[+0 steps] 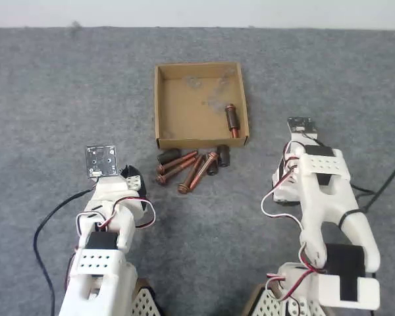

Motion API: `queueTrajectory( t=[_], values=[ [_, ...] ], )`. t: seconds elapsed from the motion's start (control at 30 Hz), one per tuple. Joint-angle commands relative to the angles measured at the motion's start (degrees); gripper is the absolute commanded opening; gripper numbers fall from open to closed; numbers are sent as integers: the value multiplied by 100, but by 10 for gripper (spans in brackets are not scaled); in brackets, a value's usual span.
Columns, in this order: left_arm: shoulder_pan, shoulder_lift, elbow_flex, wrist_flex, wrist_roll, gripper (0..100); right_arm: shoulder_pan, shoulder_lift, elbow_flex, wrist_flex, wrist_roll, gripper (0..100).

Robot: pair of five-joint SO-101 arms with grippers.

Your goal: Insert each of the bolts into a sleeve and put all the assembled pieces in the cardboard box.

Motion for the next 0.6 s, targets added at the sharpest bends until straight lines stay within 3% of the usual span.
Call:
queueTrajectory(
  t=[0.0, 0.4, 0.57],
  values=[
    [26, -114, -75, -167, -53, 12, 84, -136, -53, -57, 79, 107],
    [9, -114, -75, -158, -53, 12, 92, -919, 484, -163, 26, 108],
    [9, -114, -75, -158, -44, 12, 251, -1147, 730, -620, -387, 108]
  ],
)
